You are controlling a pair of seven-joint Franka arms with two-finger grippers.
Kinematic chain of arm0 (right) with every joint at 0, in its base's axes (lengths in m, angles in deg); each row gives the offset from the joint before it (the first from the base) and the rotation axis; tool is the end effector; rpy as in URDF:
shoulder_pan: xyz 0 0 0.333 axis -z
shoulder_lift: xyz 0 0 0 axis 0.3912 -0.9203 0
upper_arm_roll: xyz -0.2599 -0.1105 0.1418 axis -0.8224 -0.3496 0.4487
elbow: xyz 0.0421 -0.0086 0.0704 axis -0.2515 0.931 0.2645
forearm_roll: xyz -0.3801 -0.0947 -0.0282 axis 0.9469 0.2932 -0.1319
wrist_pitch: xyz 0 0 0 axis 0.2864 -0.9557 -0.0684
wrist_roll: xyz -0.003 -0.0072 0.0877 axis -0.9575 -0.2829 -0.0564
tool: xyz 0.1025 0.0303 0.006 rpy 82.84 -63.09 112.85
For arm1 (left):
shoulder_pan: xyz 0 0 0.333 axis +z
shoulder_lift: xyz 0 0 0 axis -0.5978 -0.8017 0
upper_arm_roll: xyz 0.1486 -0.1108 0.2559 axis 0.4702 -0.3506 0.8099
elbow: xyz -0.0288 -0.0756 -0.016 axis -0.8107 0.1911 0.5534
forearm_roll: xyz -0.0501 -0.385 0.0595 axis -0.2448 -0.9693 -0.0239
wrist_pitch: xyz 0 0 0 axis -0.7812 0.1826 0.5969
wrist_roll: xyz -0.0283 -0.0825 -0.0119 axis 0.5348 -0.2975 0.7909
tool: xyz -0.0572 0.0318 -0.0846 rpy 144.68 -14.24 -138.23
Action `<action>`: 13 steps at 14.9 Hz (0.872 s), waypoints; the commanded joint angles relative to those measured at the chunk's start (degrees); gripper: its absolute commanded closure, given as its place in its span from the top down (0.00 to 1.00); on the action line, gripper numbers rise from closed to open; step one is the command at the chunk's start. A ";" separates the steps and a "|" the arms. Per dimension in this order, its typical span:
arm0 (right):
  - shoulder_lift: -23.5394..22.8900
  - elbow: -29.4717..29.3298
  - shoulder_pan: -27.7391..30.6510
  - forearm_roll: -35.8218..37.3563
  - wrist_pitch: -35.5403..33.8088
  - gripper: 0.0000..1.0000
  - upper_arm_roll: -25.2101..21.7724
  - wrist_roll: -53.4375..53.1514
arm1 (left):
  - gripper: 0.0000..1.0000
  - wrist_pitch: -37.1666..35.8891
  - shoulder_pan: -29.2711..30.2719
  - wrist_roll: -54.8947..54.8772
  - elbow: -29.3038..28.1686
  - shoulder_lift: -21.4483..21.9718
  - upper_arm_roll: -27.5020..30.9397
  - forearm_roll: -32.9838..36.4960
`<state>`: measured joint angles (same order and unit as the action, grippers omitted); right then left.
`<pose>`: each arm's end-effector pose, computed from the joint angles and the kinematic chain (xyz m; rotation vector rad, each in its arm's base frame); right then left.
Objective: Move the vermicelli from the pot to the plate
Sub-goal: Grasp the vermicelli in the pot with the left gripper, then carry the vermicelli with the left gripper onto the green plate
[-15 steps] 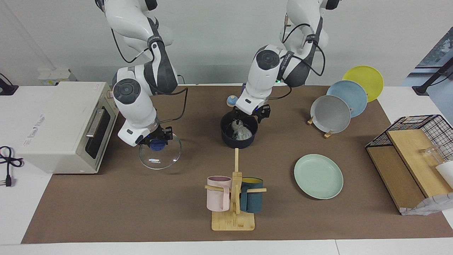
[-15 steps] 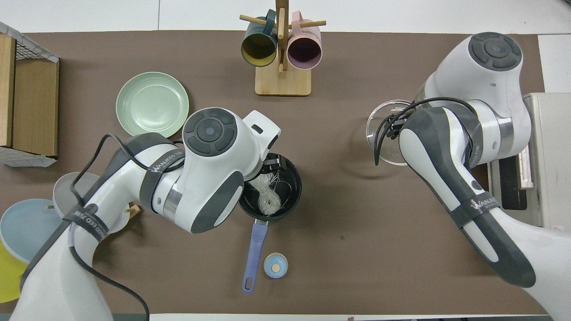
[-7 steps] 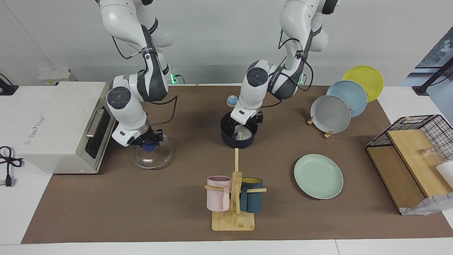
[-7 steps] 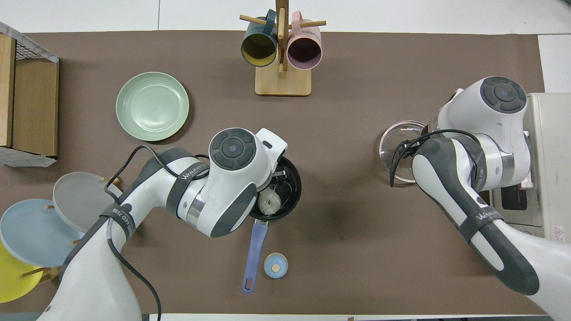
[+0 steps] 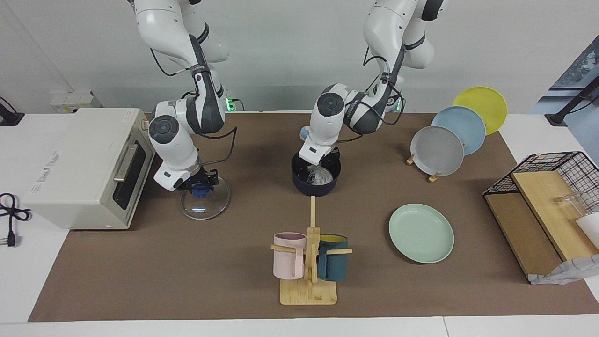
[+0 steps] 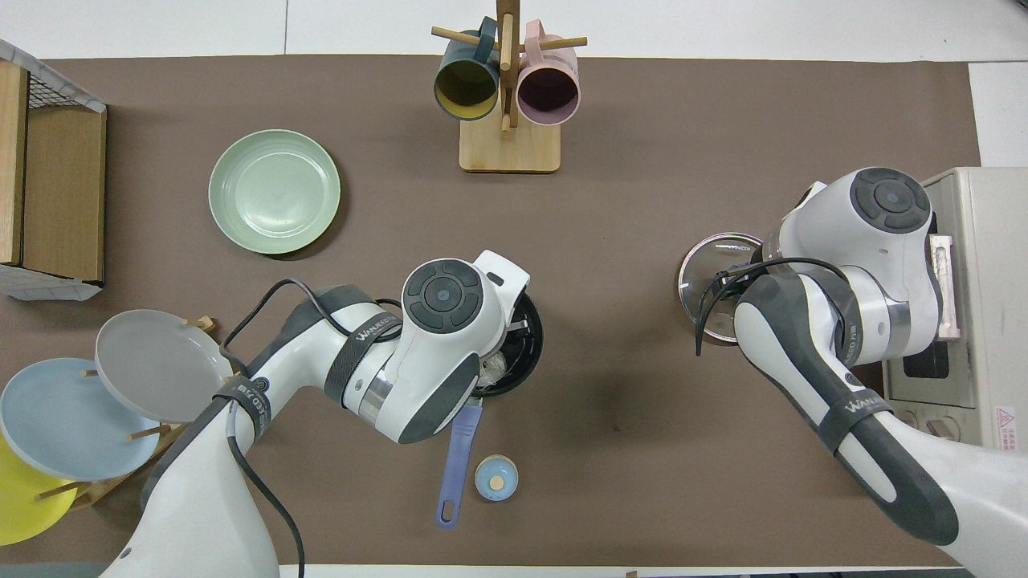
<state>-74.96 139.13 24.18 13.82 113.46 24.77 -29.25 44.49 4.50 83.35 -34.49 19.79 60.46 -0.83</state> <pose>0.5607 0.0602 0.3214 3.1166 0.2494 -0.1761 0.4457 -0.4046 0.3300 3.0834 0.1952 -0.1509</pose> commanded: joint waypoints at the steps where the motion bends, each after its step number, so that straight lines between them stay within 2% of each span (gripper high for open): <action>1: 2.30 2.20 0.69 0.95 1.21 0.79 0.53 0.53 | 0.00 0.48 -0.84 0.27 0.05 0.04 1.22 1.32; 2: 2.30 2.11 0.69 0.95 1.13 0.84 0.53 0.53 | 0.00 0.30 -0.49 -0.17 0.05 0.21 1.22 2.29; 3: 2.30 1.85 0.61 0.95 1.04 0.96 0.62 0.62 | 0.00 0.04 -0.14 -0.61 0.40 0.82 1.30 2.30; 4: 2.21 1.59 0.52 0.95 0.69 1.00 0.62 0.53 | 0.00 -2.32 0.30 -0.79 1.54 1.87 1.39 2.30; 6: 2.30 0.19 0.43 0.69 -0.97 1.00 0.62 0.53 | 0.00 -8.64 1.44 -1.84 5.22 3.20 1.48 2.39; 10: 3.53 -7.01 0.08 0.69 -10.80 1.00 0.71 0.53 | 0.00 -22.87 4.25 -3.68 16.54 4.61 1.57 1.95; 13: 4.50 -14.82 0.08 0.69 -21.25 1.00 0.71 0.62 | 0.00 -31.76 11.35 -10.52 25.78 4.08 1.66 0.47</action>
<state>-70.91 129.57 24.01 13.82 98.73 25.08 -29.25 18.82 10.58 77.93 -15.17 24.81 62.26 0.46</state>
